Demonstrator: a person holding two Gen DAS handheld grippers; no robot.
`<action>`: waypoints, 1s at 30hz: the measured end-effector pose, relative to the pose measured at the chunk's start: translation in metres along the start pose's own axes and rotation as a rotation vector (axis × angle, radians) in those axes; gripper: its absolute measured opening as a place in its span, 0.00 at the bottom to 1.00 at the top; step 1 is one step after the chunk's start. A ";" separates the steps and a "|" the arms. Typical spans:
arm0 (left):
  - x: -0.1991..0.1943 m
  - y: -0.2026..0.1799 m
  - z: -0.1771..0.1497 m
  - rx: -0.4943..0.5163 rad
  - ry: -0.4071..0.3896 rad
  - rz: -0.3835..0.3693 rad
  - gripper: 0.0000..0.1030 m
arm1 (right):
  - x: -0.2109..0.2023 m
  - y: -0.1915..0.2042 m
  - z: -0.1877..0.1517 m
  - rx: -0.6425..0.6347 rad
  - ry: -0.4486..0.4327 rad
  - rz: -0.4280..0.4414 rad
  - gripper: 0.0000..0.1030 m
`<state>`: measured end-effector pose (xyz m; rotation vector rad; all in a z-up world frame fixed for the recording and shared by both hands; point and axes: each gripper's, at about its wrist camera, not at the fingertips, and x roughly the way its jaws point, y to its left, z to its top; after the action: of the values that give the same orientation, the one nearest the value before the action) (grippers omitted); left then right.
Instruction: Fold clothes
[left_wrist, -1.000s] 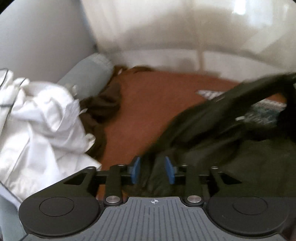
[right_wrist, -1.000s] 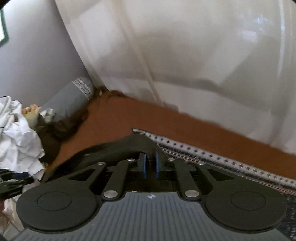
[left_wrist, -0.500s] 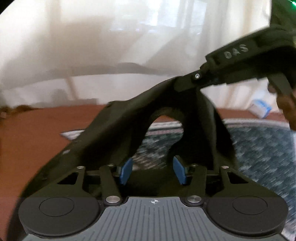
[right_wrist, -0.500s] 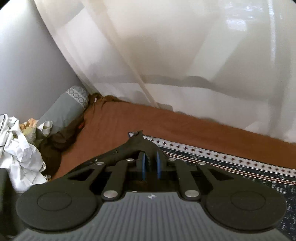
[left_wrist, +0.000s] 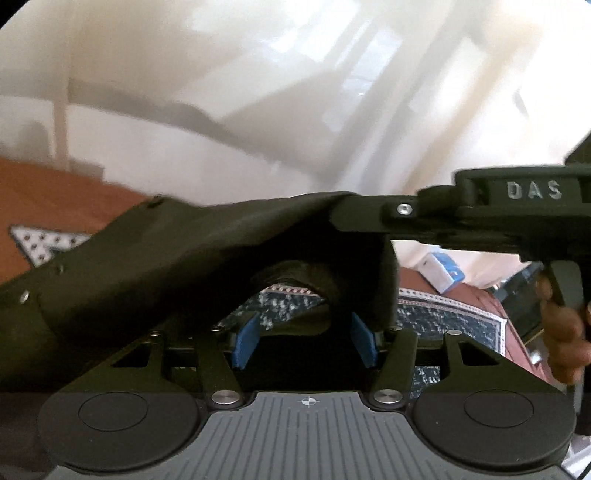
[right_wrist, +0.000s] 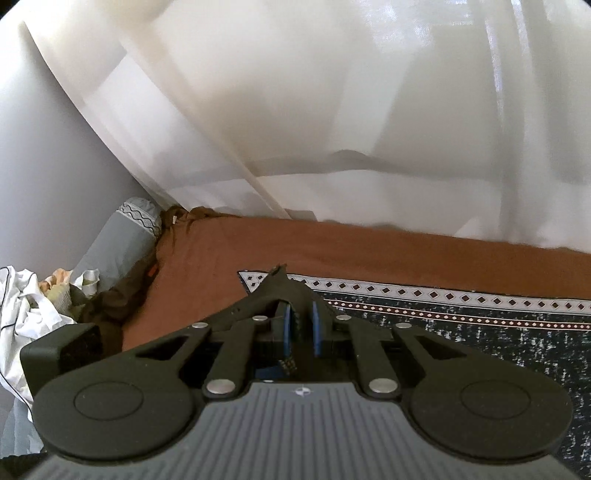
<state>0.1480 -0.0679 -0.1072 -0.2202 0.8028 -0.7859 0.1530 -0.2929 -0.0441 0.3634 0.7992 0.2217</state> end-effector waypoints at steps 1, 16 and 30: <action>0.002 -0.002 0.001 0.006 -0.002 -0.001 0.67 | -0.001 0.000 0.000 -0.001 0.001 -0.001 0.13; -0.042 -0.007 0.020 0.030 -0.119 -0.048 0.01 | -0.047 -0.014 -0.016 0.028 -0.100 0.003 0.44; -0.238 0.006 -0.016 -0.153 -0.276 0.293 0.01 | -0.032 -0.098 -0.128 0.253 0.082 0.019 0.45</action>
<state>0.0364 0.1054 0.0125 -0.3312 0.6152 -0.4069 0.0433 -0.3629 -0.1439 0.6034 0.9077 0.1536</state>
